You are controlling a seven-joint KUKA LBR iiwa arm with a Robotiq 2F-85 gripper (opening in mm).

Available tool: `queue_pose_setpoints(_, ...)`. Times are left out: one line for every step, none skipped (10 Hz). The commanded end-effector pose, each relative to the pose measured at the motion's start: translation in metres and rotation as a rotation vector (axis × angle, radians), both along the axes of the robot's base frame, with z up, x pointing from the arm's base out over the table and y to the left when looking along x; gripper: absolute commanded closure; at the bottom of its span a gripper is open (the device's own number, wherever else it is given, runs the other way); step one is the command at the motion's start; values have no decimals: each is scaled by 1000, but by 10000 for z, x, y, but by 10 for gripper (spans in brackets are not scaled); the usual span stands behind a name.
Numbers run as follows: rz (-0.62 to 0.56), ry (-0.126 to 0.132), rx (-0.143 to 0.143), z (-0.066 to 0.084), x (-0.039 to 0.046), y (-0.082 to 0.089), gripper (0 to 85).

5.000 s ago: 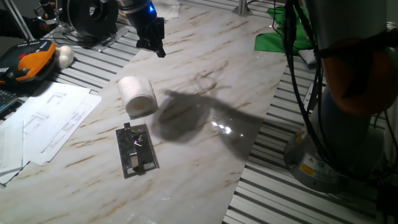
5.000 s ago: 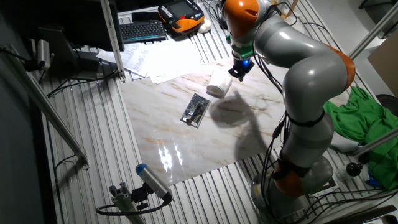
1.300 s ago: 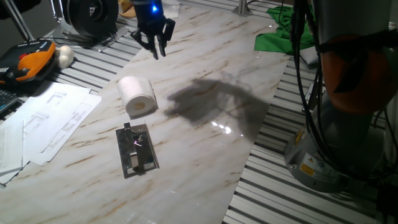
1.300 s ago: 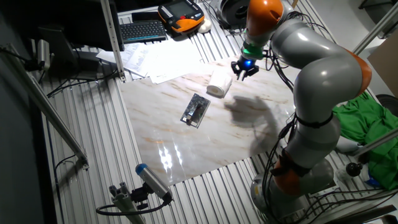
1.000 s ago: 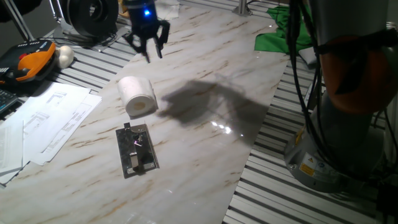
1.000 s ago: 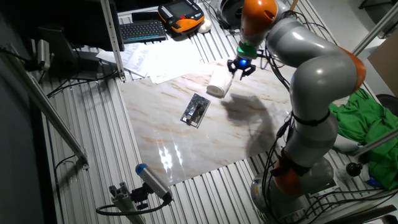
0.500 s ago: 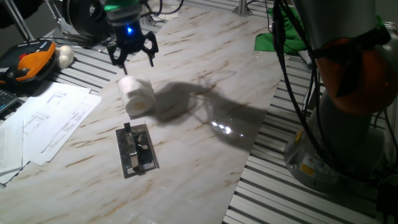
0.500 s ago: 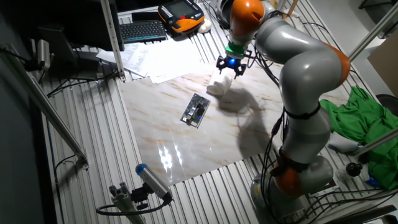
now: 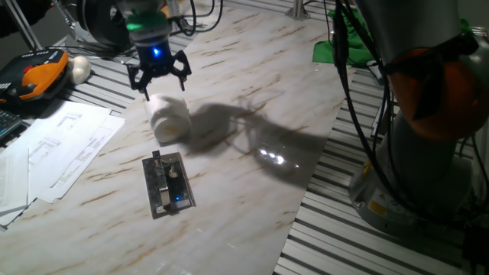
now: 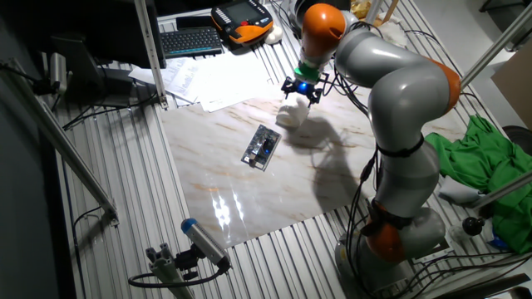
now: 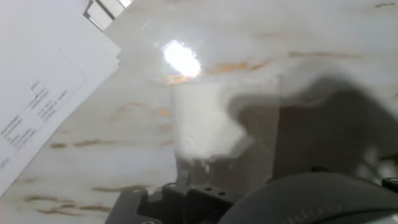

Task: Put the toilet paper on its holder

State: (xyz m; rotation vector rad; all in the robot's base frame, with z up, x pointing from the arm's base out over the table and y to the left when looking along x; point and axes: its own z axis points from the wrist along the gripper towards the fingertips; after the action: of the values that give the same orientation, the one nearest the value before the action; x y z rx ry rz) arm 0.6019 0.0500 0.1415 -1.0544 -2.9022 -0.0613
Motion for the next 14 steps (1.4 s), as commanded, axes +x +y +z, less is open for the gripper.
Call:
queue_pose_setpoints(0,-11,0,-44,26,27,0)
queue_pose_setpoints(3,-20,0,-80,39,40,0)
queue_pose_setpoints(3,-20,6,-78,36,57,0)
queue_pose_setpoints(-3,-12,6,-23,15,91,0)
queue_pose_setpoints(-6,-12,-8,-23,15,91,0)
queue_pose_setpoints(5,-8,-5,-23,15,91,0)
queue_pose_setpoints(32,4,32,-23,15,91,0)
queue_pose_setpoints(38,25,46,-23,15,91,0)
queue_pose_setpoints(24,31,31,-23,15,91,0)
queue_pose_setpoints(22,22,19,-23,15,91,0)
queue_pose_setpoints(23,5,16,-23,15,91,0)
queue_pose_setpoints(28,-8,11,-23,15,91,0)
queue_pose_setpoints(32,-20,11,-46,39,78,0)
queue_pose_setpoints(38,-38,11,-116,108,45,0)
